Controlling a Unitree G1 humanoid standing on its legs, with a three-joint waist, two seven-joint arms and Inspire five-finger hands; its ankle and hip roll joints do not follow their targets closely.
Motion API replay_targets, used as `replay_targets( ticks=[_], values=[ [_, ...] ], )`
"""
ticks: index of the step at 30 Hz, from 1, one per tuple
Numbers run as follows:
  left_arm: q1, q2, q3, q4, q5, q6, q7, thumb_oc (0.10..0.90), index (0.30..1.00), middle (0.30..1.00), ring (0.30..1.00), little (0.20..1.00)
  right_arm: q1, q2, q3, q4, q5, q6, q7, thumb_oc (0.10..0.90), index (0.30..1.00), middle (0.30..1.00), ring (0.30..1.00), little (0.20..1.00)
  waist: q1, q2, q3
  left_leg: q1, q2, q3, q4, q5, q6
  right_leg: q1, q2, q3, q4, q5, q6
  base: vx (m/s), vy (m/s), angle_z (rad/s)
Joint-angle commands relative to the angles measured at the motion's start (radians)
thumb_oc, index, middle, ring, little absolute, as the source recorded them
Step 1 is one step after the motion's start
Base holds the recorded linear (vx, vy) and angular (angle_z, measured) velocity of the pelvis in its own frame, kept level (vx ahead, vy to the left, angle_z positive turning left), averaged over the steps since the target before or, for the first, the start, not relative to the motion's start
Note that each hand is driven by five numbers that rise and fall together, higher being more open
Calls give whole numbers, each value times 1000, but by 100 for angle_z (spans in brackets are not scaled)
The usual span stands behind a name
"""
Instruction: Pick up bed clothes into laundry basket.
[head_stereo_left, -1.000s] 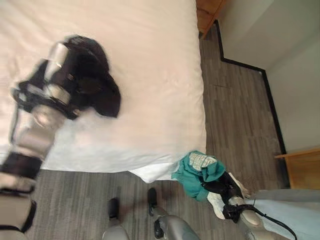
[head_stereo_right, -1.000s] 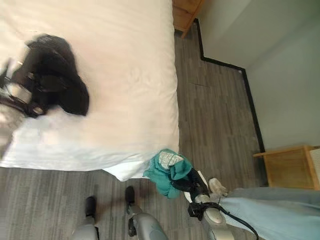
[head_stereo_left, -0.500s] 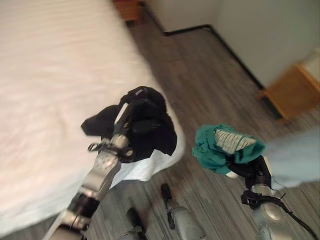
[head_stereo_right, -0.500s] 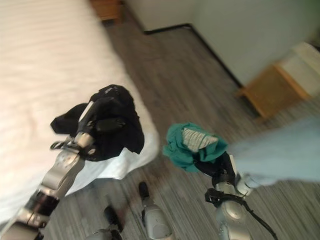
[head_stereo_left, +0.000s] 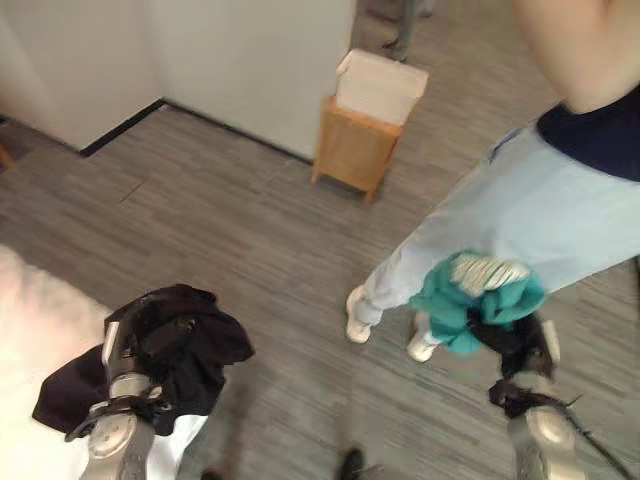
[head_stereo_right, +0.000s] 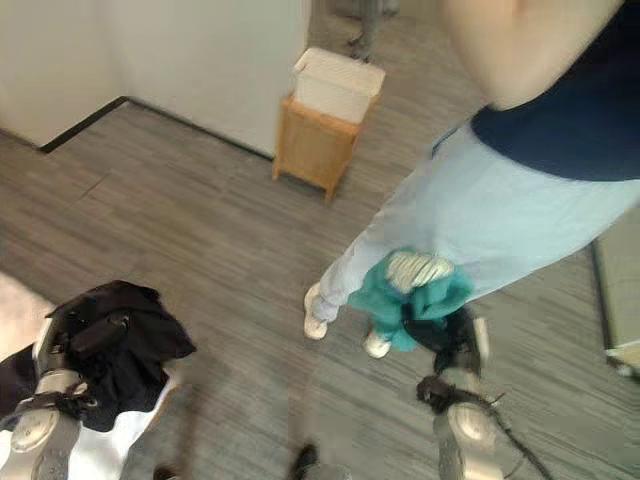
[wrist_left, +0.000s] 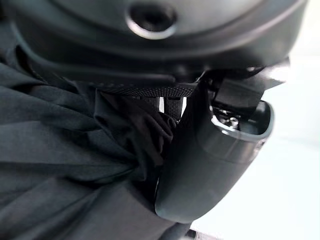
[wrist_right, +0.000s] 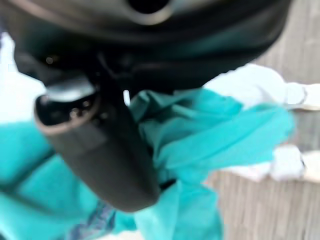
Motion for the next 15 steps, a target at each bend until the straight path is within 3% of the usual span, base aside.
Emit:
replay_targets(
  ticks=[1,3,5,6,10,15],
  values=[
    [-127,-35,-20,-155,-9,-114,-53,400,300,300,300,300,-127,-69,-66,-162,27,-91,28,400,300,300,300,300,-43,61,20,-150,-167,-146,-91,-1,30,100,-5,137,-119,-55,172,50,-107,-138],
    [-126,-39,-29,-156,-4,-108,-51,400,300,300,300,300,-120,-61,-62,-176,25,-84,31,400,300,300,300,300,-51,68,13,-133,-182,-121,-125,-32,47,103,5,152,-129,-52,172,36,-58,-132],
    [-147,-26,-52,-144,34,-111,-29,400,300,300,300,300,-115,-64,-50,-208,-27,-79,34,400,300,300,300,300,-83,96,6,-104,-208,-55,-210,-44,80,97,23,156,-125,-54,172,-33,40,-60],
    [-175,-41,-81,-117,12,-110,-28,400,300,300,300,300,-91,-45,-51,-208,-41,-69,29,400,300,300,300,300,-99,120,5,-83,-230,-74,-264,-22,96,87,33,157,-107,-58,171,-41,65,-40],
    [-204,-27,-85,-113,58,-122,-3,400,300,300,300,300,-49,-22,-71,-208,-45,-70,28,400,300,300,300,300,-137,132,-19,-57,-236,-69,-351,25,93,86,40,157,-107,-58,164,-15,6,7],
    [-186,-49,-66,-105,38,-122,8,400,300,300,300,300,-32,-31,-84,-210,-62,-66,31,400,300,300,300,300,-137,132,-28,-53,-236,-71,-350,25,97,101,46,162,-119,-67,155,16,-19,1]
  ],
)
